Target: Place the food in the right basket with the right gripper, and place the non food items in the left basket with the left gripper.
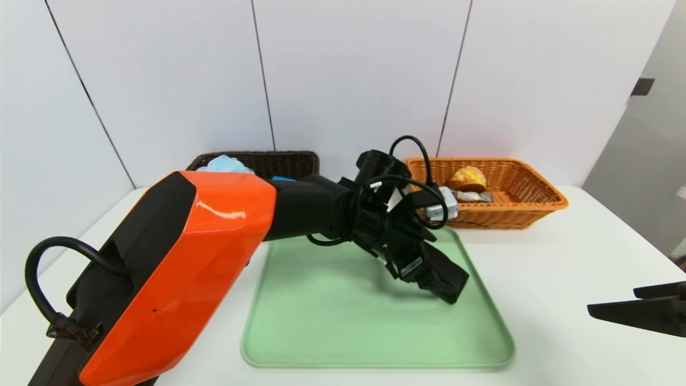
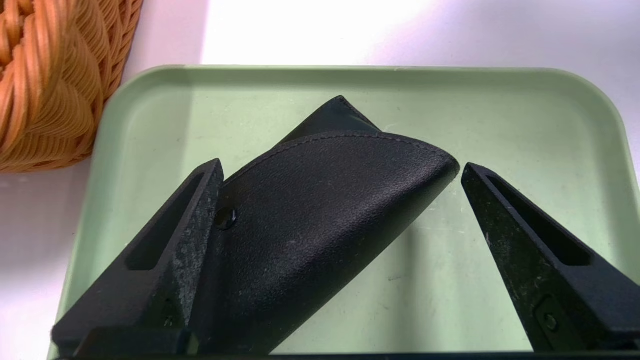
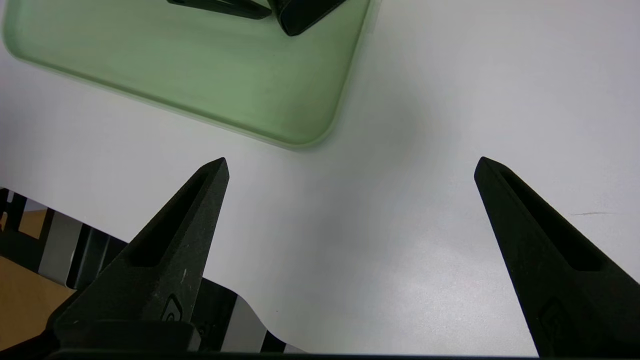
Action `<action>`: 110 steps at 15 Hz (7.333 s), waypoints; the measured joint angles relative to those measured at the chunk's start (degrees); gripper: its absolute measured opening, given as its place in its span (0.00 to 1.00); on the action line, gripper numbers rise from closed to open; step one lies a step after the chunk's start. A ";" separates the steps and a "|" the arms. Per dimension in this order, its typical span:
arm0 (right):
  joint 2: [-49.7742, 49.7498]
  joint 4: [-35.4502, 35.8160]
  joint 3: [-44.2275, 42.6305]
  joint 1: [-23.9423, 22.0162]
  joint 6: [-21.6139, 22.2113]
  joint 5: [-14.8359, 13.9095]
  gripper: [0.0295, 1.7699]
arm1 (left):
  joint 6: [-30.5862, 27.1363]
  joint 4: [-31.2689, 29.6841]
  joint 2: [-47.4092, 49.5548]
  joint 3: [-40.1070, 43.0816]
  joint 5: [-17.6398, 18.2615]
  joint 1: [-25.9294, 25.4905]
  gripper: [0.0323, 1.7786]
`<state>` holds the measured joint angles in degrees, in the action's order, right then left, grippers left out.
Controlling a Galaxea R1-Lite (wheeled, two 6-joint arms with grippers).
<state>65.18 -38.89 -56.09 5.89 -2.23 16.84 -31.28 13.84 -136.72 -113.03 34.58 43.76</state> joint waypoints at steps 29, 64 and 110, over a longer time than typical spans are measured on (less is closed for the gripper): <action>0.15 0.17 1.63 0.00 -0.02 1.74 0.96 | 5.85 -3.64 -4.18 -0.72 -6.72 0.20 0.95; -1.49 0.20 2.79 -1.73 0.06 1.63 0.96 | 6.92 8.29 18.01 -0.59 -4.35 -6.69 0.18; -6.67 3.64 3.83 -1.79 -0.60 1.32 0.96 | 28.45 17.23 38.13 10.64 -16.84 -35.22 0.91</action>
<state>58.51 -35.24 -52.26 4.10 -2.83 18.15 -2.83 31.06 -98.59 -102.39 17.75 8.55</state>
